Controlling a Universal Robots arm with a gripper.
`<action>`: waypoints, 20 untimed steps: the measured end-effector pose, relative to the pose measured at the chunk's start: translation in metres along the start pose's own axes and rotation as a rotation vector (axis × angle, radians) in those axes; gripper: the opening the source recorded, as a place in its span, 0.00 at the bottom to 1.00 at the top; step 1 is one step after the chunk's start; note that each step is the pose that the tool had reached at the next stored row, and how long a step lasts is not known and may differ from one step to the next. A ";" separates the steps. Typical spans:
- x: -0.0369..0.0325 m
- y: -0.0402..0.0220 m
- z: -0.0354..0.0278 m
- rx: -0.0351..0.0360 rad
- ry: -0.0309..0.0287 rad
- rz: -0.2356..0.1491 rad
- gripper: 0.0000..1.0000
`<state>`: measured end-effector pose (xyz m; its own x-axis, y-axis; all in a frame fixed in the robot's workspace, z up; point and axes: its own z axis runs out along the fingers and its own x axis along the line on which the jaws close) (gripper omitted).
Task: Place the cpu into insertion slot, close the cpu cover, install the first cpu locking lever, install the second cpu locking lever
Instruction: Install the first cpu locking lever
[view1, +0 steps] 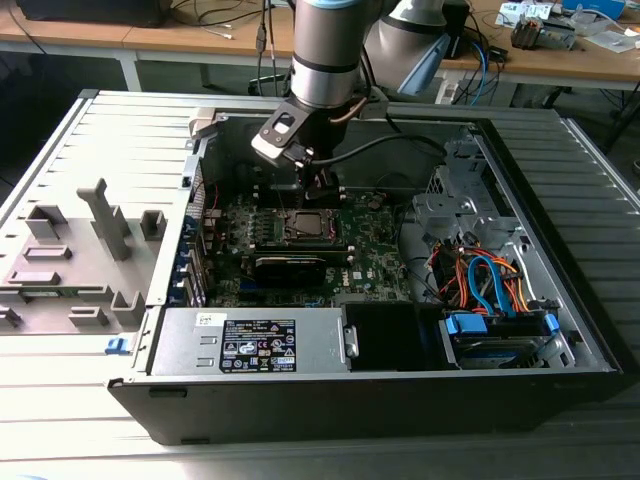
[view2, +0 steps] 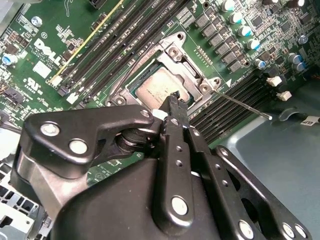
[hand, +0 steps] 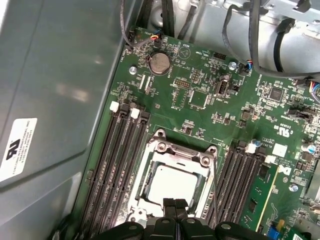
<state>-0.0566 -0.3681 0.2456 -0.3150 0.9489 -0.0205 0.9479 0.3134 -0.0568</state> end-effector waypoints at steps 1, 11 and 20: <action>0.0000 0.0000 0.0000 -0.0001 -0.0002 -0.003 0.11; 0.0000 0.0000 0.0000 -0.0007 -0.0020 -0.034 0.11; 0.0000 0.0000 0.0000 -0.0015 -0.0039 -0.069 0.11</action>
<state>-0.0566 -0.3681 0.2456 -0.3802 0.9247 -0.0205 0.9238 0.3786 -0.0567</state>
